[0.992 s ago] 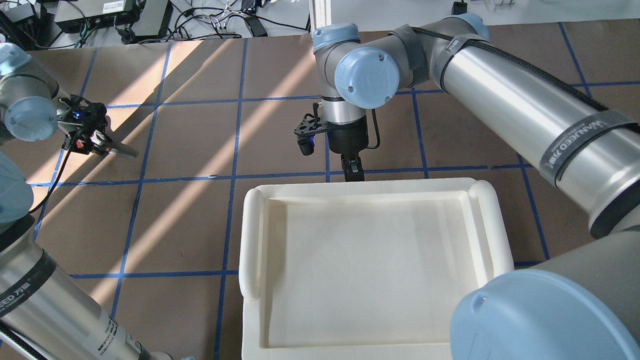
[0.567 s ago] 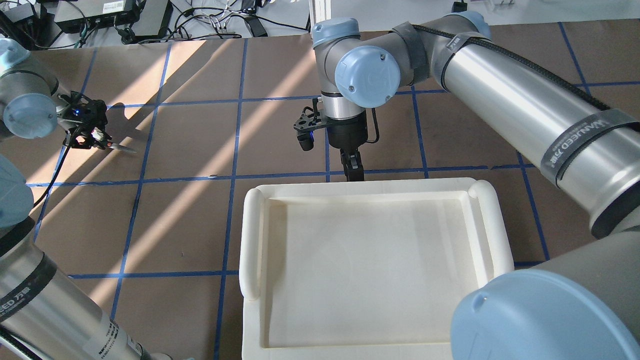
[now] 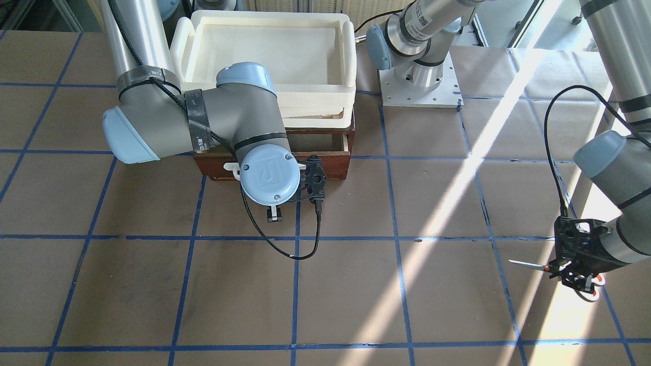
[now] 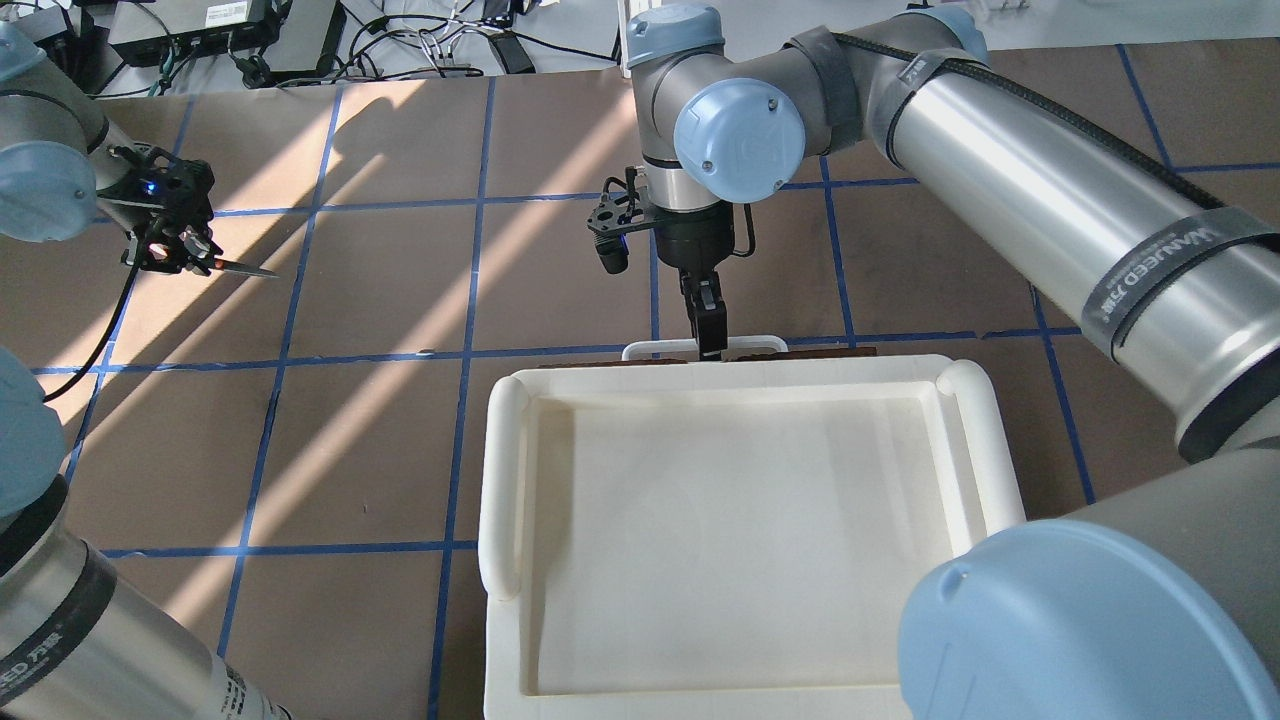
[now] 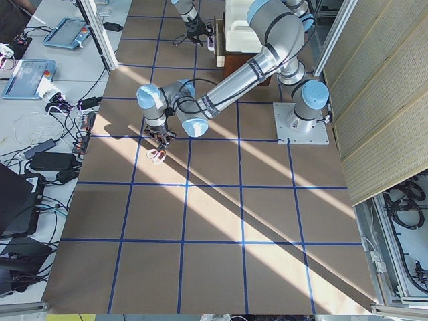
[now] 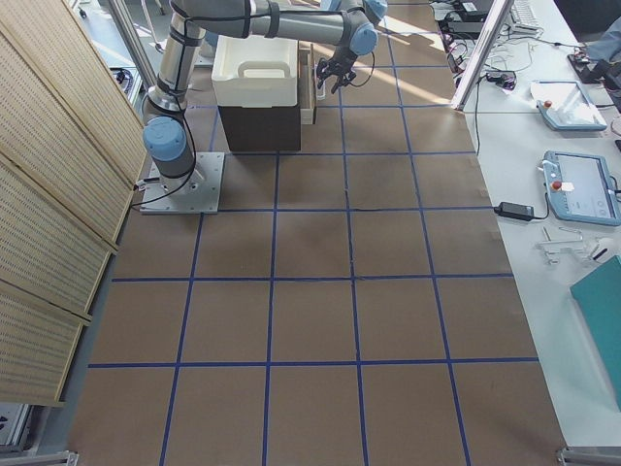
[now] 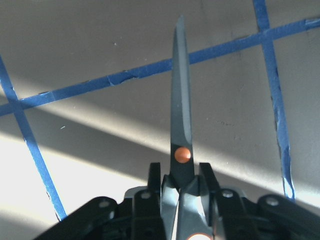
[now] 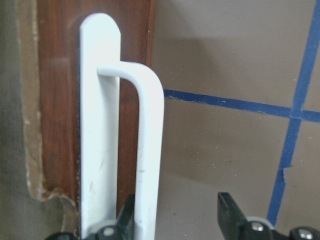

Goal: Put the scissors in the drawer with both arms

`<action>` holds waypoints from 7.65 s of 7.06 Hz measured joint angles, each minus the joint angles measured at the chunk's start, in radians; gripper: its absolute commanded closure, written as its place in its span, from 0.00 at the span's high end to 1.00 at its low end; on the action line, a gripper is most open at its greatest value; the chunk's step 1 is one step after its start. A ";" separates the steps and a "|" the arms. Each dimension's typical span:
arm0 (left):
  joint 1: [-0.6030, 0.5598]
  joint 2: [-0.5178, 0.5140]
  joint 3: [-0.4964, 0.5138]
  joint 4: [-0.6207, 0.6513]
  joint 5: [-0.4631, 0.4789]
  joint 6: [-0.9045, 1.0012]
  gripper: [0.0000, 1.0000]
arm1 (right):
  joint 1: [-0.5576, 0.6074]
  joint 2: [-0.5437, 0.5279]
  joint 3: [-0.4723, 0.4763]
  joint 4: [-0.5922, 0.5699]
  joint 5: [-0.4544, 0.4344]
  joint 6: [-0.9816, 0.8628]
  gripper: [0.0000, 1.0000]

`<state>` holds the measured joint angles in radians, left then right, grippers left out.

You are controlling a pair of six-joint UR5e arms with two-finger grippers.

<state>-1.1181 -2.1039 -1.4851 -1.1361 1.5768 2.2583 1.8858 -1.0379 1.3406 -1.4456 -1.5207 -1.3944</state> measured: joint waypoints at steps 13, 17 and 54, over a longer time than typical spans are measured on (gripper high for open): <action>-0.034 0.038 -0.003 -0.060 -0.002 -0.115 0.00 | -0.025 0.042 -0.058 -0.294 -0.073 -0.017 1.00; -0.043 0.046 0.005 -0.059 0.002 -0.125 0.00 | -0.026 0.020 -0.057 -0.295 -0.077 -0.003 1.00; -0.874 0.197 -0.082 -0.192 -0.119 -1.228 0.84 | -0.200 -0.501 0.101 -0.080 -0.130 1.527 1.00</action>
<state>-1.9924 -1.9070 -1.5675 -1.3280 1.4581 1.0301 1.6862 -1.5387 1.4416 -1.5258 -1.6509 0.1326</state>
